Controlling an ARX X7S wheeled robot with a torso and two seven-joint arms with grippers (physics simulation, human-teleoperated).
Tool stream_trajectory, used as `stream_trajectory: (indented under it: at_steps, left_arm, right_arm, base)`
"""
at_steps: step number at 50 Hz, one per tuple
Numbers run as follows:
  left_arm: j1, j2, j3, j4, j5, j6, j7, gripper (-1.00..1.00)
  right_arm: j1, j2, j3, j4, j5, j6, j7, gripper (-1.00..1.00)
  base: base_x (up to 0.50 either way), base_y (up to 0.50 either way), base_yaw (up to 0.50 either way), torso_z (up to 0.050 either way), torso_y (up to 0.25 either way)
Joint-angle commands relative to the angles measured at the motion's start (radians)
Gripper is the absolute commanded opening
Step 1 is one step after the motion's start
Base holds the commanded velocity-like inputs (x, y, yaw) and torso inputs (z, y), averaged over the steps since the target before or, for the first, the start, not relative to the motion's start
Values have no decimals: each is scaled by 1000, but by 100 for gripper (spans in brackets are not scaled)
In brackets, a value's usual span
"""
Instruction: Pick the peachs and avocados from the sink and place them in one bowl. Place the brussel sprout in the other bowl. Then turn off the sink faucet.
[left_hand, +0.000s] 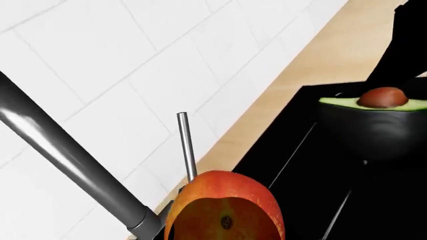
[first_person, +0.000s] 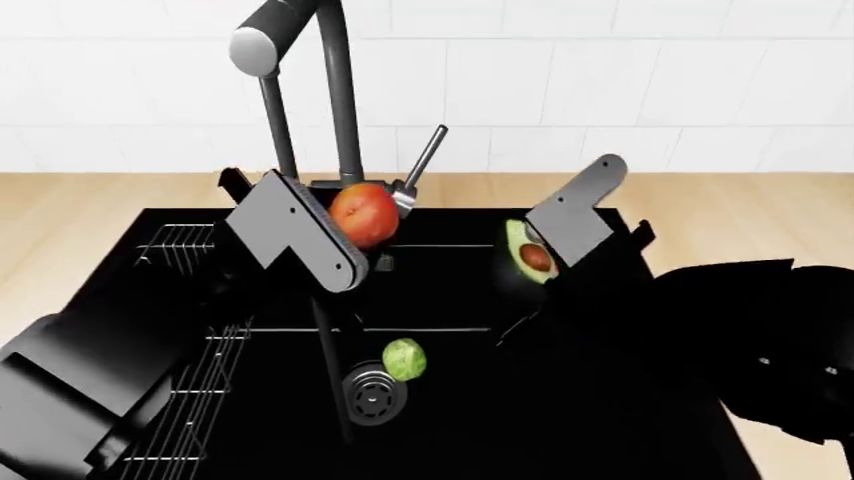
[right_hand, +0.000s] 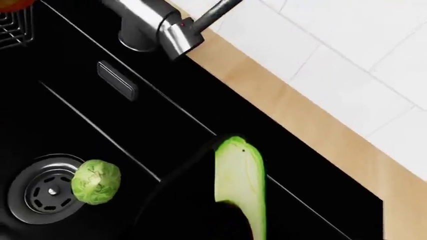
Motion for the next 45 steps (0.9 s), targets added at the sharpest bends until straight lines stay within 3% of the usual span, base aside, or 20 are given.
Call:
stream_trajectory:
  at_steps: [1,13,22,34,39,45]
  left_arm:
    - [19,9,-41,51,-17,4,-61,-100]
    - [97,6,-63,143,25,18,-175,-100]
    - [108,76,-135,113,62,64,-307,-100]
    - [133,112,-162,118,59,119,-343,-100]
    - [134,116,-152,115,65,125,-345,-100]
    - [119,176,-172,110,128,102,-477,-100]
  right_arm:
    - [-88,38,92,-99,-36,-166,48,-100]
    - [-162,47,154,-137,-90,-292,145,-100]
    - [-204,40,208,-126,-119,-390,187,-100]
    - [-265,56,257,-149,-114,-464,224,-100]
    - [-296,65,269,-159,-126,-496,231,-100]
    - [-333,70,325,-194,-139,-577,276,-100]
  base:
    - [-430,0,0,0,0]
    - [-500,89,0,0,0]
    - [-500,250,0,0,0]
    - [-500,220,0,0,0]
    - [-500,61,0,0,0]
    - [-93,-500,0,0,0]
